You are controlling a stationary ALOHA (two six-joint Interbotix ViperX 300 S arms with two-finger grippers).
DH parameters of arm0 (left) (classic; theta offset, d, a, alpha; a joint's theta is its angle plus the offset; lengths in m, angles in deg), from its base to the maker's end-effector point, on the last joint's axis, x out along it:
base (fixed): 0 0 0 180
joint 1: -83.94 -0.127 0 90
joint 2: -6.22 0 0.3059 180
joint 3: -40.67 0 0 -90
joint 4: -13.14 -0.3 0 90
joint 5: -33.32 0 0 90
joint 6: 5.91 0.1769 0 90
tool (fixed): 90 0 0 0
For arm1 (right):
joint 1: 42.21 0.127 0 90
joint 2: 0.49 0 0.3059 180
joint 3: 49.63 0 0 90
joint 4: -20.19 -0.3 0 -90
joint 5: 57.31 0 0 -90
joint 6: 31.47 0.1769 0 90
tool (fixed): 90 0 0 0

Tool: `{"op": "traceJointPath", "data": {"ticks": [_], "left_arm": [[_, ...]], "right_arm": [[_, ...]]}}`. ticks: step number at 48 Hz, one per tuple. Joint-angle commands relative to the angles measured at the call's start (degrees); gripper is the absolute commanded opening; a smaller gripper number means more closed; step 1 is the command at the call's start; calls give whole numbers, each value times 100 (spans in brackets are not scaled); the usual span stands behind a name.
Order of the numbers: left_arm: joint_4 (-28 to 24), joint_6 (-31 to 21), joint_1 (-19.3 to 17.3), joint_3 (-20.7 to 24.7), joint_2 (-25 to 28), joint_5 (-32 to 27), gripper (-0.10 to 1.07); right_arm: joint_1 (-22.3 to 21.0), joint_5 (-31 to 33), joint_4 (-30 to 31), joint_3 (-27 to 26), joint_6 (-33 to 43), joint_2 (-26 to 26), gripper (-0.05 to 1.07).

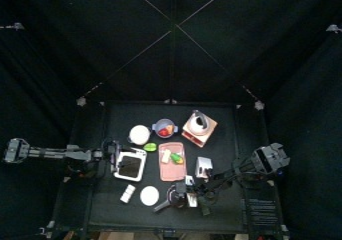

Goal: Place pot lid on pan

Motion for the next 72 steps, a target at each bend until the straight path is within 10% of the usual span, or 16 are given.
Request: {"op": "traceJointPath", "data": {"ticks": [1,43,72], "left_arm": [[9,0,-9,70,9,26,90],[70,0,0,70,9,-62,90],[114,0,9,53,9,-114,90]], "right_arm": [[9,53,53,-114,-18,167,63],[79,185,167,-18,35,1143,63],[-782,-694,-1767,571,439,1907,63]]}}
